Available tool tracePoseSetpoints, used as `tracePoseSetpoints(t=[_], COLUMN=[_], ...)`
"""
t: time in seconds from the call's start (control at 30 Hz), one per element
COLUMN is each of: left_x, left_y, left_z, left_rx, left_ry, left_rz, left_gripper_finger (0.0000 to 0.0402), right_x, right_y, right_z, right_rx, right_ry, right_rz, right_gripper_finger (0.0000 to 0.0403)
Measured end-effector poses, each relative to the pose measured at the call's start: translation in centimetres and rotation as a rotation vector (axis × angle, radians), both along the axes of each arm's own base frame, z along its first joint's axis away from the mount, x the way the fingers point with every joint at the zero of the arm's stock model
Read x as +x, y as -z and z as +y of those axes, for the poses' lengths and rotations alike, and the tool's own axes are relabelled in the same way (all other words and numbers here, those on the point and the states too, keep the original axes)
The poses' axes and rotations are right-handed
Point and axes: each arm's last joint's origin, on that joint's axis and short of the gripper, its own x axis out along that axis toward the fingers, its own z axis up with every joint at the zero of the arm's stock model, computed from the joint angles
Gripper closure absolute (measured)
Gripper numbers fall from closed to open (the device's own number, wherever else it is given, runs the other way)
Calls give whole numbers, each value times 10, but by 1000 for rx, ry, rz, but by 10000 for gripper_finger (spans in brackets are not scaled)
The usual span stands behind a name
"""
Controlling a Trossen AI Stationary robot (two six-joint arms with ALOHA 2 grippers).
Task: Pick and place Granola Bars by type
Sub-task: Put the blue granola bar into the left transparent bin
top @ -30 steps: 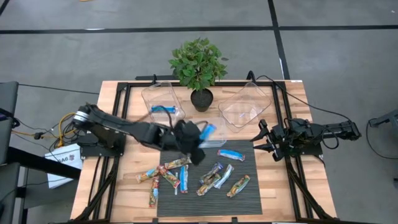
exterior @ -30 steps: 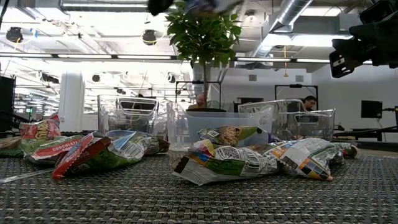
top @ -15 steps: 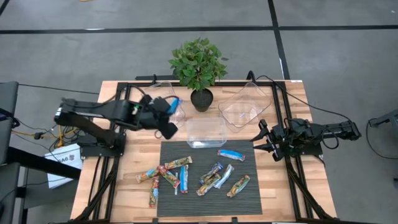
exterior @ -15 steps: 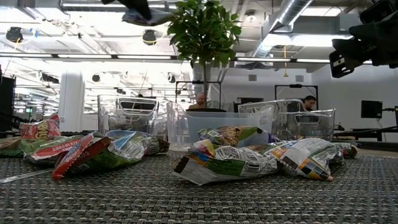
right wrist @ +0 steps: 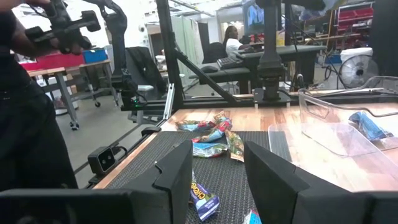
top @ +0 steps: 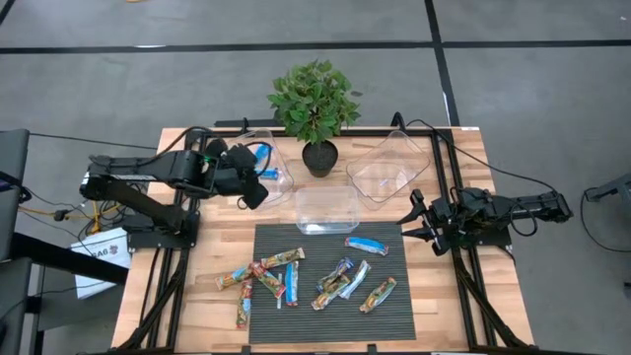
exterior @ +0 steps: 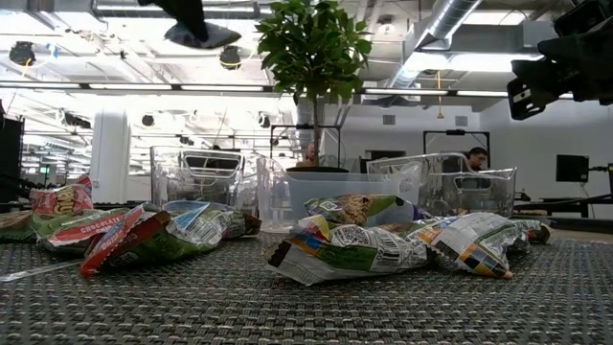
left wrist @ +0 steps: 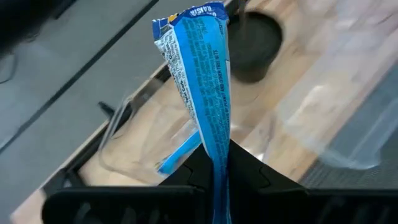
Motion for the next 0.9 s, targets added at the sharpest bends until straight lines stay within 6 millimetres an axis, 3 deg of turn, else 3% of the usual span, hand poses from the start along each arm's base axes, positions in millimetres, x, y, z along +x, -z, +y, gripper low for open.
tracePoseSetpoints(t=[0.4, 0.73, 0.9], left_x=[-3, 2, 1], left_y=[61, 111, 121], left_z=[40, 73, 79], left_rx=[24, 34, 45], left_ry=[-101, -100, -89], left_rz=[240, 239, 250], left_gripper_finger=[383, 383, 383], right_x=[0, 0, 0], right_y=[0, 0, 0], right_z=[0, 0, 0], right_rx=[0, 0, 0], right_ry=[0, 0, 0], right_rz=[0, 0, 0], right_gripper_finger=[265, 266, 264])
